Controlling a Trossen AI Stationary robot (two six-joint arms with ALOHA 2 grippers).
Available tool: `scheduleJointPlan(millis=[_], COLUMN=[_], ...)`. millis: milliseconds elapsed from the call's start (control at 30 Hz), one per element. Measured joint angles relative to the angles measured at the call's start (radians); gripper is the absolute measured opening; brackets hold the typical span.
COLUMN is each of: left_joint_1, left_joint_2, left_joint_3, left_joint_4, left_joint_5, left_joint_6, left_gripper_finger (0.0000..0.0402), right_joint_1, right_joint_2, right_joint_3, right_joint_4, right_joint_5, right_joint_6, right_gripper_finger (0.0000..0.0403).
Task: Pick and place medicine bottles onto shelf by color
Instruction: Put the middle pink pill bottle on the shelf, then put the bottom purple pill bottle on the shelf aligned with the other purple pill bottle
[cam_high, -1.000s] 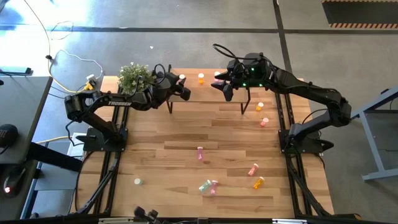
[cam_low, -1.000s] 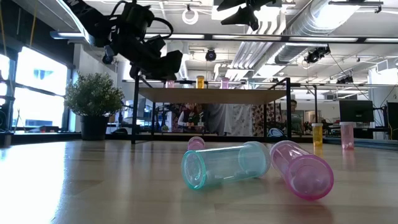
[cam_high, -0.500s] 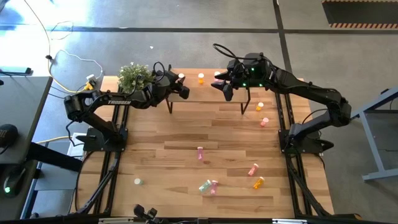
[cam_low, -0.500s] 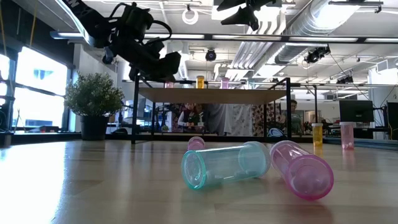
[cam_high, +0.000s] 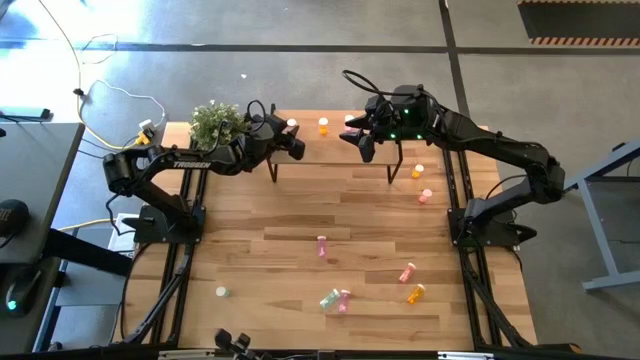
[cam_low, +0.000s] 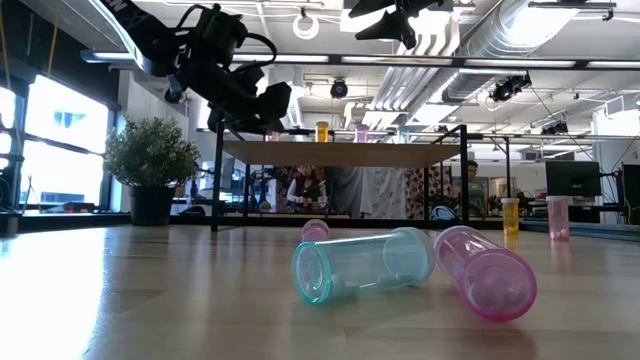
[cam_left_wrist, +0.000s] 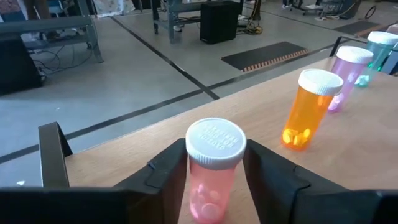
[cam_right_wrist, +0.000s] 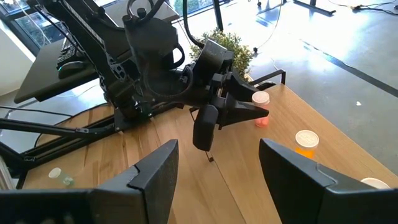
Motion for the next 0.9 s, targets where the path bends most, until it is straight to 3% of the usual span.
scheduleJointPlan(millis=[900], left_joint_1=[0.0], left_joint_2=[0.002], left_joint_3=[0.0], left_joint_4=[0.025], left_joint_5=[-0.027], left_joint_6=[-0.037], left_gripper_finger=[0.0222], right_joint_1=[0.0], right_joint_2=[0.0], right_joint_3=[0.0], right_joint_4=[-0.001], right_joint_5=[-0.001], right_joint_6=[0.0], right_gripper_finger=[0.0215])
